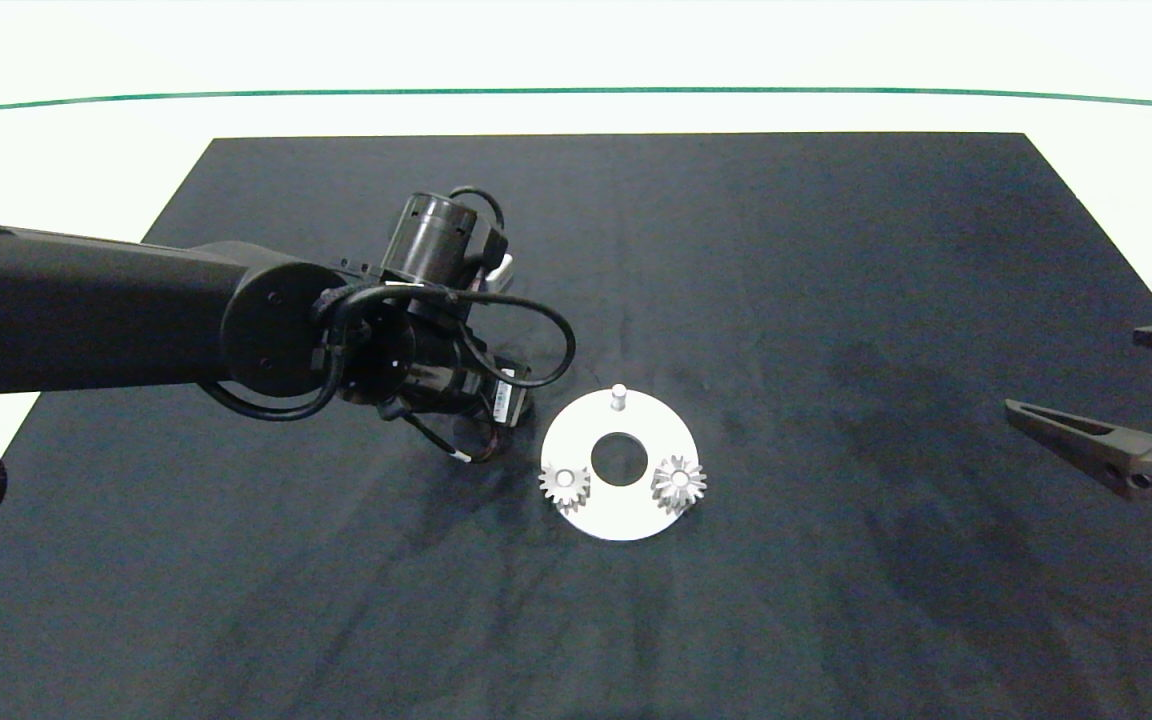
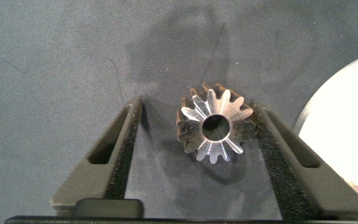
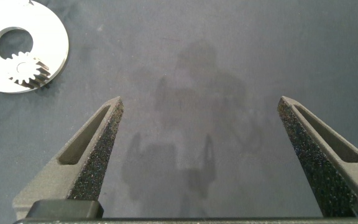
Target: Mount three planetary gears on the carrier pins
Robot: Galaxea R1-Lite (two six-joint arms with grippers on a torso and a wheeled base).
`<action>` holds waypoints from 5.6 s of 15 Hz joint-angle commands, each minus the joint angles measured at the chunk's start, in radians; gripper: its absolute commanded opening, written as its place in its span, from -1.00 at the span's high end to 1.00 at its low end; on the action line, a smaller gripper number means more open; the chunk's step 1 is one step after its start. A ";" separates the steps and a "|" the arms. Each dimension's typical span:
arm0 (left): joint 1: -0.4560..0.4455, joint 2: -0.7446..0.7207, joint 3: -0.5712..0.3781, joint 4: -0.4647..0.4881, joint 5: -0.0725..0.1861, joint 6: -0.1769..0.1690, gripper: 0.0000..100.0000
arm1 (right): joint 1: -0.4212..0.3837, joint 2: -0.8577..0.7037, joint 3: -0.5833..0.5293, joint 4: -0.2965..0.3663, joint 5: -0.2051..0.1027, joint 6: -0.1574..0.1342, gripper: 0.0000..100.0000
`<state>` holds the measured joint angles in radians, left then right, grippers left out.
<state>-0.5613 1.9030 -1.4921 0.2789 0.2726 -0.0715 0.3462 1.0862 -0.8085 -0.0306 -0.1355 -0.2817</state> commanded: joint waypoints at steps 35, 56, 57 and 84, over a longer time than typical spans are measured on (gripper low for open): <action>-0.221 0.068 -0.269 0.123 0.005 0.082 0.62 | 0.001 -0.037 0.000 -0.002 -0.001 -0.005 -1.00; -0.223 0.128 -0.315 0.151 0.005 0.108 0.62 | 0.001 -0.031 0.000 0.000 0.001 -0.004 -1.00; -0.223 0.130 -0.315 0.151 0.005 0.108 0.62 | 0.001 -0.032 0.000 0.000 0.001 -0.004 -1.00; -0.226 0.116 -0.330 0.144 0.030 0.110 -1.00 | -0.001 -0.038 0.003 0.000 -0.003 -0.005 -1.00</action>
<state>-0.7889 2.0360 -1.8251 0.4209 0.3002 0.0394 0.3453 1.0511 -0.8062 -0.0298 -0.1374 -0.2851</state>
